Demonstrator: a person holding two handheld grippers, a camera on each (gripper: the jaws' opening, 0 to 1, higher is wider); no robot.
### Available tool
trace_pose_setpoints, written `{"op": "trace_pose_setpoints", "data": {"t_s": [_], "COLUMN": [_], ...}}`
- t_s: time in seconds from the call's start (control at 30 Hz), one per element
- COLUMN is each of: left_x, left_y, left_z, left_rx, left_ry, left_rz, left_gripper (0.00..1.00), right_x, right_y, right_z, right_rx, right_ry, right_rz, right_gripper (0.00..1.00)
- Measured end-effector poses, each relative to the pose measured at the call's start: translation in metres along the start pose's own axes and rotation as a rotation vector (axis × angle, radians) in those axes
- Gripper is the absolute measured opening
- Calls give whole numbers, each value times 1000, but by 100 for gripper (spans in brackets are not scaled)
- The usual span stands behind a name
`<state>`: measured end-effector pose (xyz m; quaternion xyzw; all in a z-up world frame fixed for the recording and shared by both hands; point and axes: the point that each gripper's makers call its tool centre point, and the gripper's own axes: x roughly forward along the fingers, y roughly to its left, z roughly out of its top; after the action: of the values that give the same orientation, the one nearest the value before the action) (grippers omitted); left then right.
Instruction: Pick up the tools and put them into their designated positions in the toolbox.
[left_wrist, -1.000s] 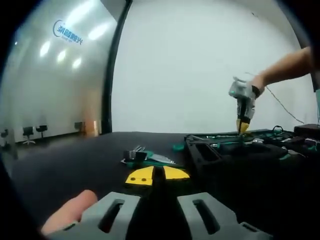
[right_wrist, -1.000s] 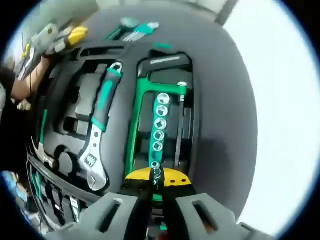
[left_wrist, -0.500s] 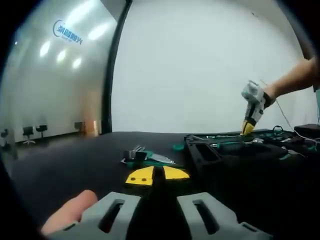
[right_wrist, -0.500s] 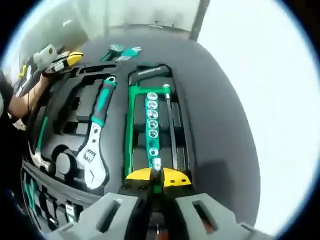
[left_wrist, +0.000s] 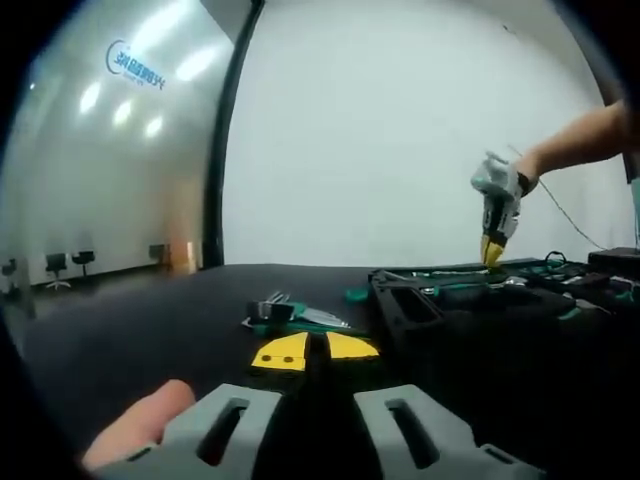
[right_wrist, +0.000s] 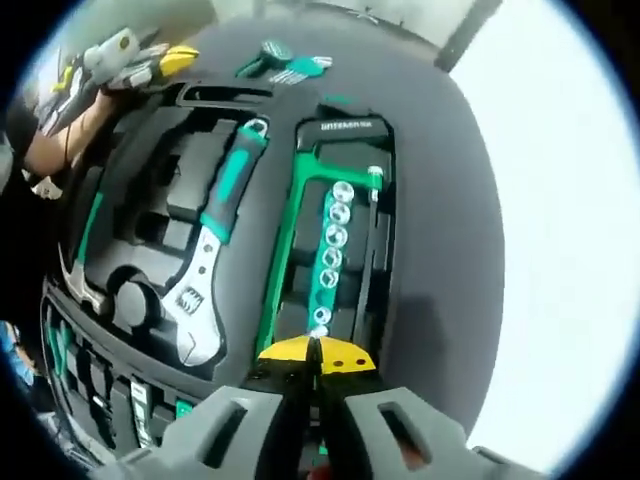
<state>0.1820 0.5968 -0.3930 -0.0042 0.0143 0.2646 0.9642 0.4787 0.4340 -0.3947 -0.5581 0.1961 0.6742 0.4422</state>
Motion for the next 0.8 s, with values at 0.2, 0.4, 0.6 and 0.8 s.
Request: {"op": "trace_pose_setpoints", "data": {"t_s": [0.2, 0.4, 0.6, 0.8], "left_x": [0, 0, 0, 0], "left_y": [0, -1, -2, -1], "left_z": [0, 0, 0, 0], "left_rx": [3, 2, 1, 1], "left_ry": [-1, 0, 3, 2], "left_rz": [0, 0, -2, -1], "left_gripper": [7, 7, 7, 7], "right_x": [8, 3, 6, 7], "right_y": [9, -4, -6, -17], "right_z": [-12, -2, -3, 1], "right_rx": [-141, -148, -128, -111], "right_ry": [11, -33, -65, -53], "right_rz": [-54, -125, -142, -157], "right_gripper": [6, 2, 0, 0]}}
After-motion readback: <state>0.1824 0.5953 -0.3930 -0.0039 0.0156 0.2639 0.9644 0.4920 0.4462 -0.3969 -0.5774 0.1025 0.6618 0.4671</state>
